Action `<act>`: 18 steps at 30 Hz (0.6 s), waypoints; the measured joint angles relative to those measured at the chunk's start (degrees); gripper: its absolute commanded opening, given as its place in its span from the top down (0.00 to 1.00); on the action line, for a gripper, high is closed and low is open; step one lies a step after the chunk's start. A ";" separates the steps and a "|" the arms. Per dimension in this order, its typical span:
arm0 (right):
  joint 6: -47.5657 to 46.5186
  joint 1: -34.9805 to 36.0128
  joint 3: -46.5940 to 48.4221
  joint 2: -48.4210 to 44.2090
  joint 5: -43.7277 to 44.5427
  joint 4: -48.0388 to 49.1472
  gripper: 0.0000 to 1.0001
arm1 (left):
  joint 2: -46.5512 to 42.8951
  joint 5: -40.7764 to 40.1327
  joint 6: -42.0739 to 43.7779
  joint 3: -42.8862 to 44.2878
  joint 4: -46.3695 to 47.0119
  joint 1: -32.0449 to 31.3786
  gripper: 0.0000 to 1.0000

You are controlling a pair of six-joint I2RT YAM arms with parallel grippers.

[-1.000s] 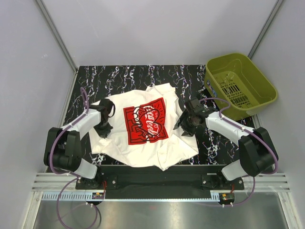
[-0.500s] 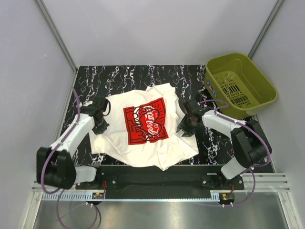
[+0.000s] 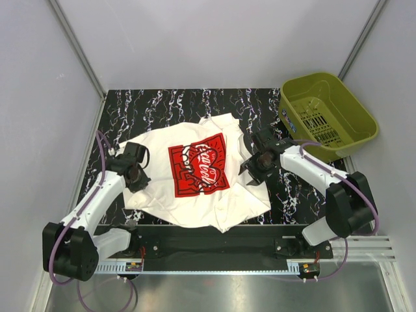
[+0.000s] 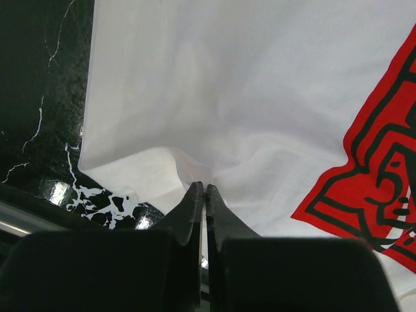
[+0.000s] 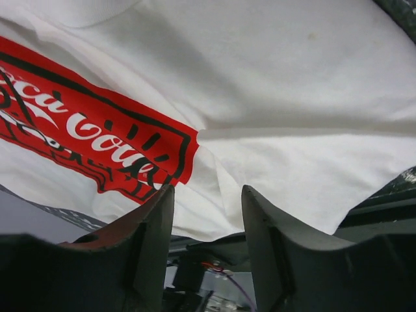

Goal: Fold and stack the t-shirts
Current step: Flatten the tshirt out

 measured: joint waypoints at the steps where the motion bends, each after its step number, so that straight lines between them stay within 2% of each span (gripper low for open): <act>1: 2.60 0.17 0.42 0.17 0.13 -0.85 0.53 | -0.48 0.28 0.20 -0.52 0.24 -0.09 1.00; 2: 5.11 0.33 0.79 0.37 0.28 -1.57 0.57 | -0.79 0.39 0.31 -0.72 0.37 -0.13 1.00; 5: 13.00 0.48 2.60 1.97 0.76 -4.96 0.59 | -1.51 0.81 0.70 -1.01 1.25 -0.13 1.00; 11: 23.47 1.42 5.33 7.89 0.59 -7.96 0.54 | -1.55 1.66 1.99 -1.01 2.21 -0.24 1.00; 18: 29.27 2.36 7.43 12.07 0.55 -9.16 0.46 | -1.60 1.95 3.67 -1.01 2.84 -0.24 1.00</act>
